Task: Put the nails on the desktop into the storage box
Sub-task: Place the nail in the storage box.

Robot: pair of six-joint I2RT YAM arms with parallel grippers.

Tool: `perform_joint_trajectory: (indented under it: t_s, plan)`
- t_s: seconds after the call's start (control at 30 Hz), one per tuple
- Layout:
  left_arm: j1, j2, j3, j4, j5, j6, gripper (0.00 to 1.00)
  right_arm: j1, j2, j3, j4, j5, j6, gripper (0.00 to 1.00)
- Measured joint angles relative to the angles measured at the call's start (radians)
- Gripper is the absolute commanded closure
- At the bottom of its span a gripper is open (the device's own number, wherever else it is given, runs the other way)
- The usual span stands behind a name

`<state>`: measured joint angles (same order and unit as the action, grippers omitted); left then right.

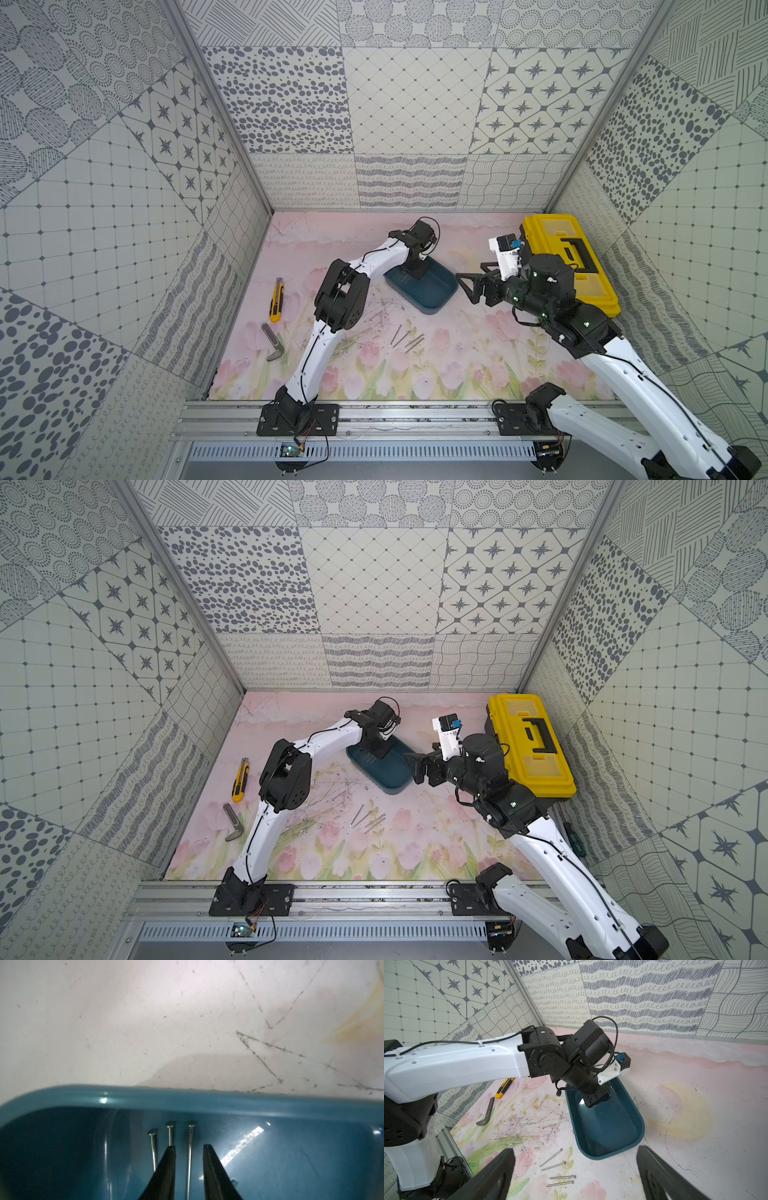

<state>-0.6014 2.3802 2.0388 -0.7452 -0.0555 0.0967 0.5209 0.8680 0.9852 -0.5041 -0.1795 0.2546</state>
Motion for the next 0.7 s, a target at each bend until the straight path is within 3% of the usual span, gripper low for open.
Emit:
perform_joint_trajectory:
  t_s: [0.4,0.7]
  plan:
    - [-0.034,-0.147,-0.050,-0.002,-0.015,-0.015,0.72,-0.001,-0.057,0.000,0.001,-0.003,-0.002,0.03]
    - [-0.047,-0.468,-0.420,0.020,-0.034,-0.132,0.71,-0.001,-0.079,0.000,0.005,-0.018,-0.012,0.03]
